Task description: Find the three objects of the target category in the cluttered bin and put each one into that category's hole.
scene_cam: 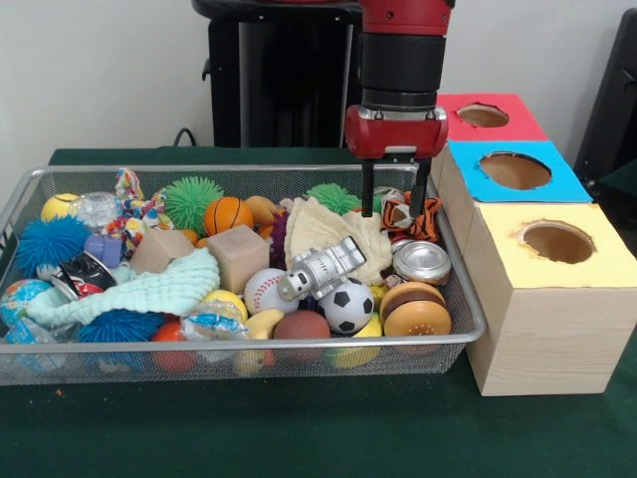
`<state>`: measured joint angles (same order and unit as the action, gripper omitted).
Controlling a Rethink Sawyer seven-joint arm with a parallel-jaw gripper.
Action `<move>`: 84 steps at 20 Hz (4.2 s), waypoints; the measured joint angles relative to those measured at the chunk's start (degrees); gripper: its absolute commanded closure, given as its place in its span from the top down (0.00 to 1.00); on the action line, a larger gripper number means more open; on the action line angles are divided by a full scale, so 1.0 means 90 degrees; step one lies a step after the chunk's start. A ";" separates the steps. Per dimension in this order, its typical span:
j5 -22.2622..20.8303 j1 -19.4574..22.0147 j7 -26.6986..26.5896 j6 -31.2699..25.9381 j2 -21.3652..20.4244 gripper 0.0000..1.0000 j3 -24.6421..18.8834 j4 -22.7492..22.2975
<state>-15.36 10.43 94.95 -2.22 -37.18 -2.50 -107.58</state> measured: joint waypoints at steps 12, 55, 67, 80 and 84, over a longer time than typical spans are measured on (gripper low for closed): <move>0.0375 0.0141 0.0000 -0.0110 0.0326 1.00 -0.0045 -0.0087; 0.0887 -0.0489 0.0000 -0.0564 0.0346 0.00 0.0239 -0.0373; 0.1000 -0.1471 0.0000 -0.4937 -0.1567 0.00 0.0693 -0.0561; 0.2420 -0.1729 0.0000 -0.3614 -0.2484 0.00 0.0664 -0.1416; 0.2622 -0.1729 0.0000 -0.2506 -0.2467 0.00 0.0606 -0.1779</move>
<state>8.24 -5.13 94.95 -24.78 -59.38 2.96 -123.59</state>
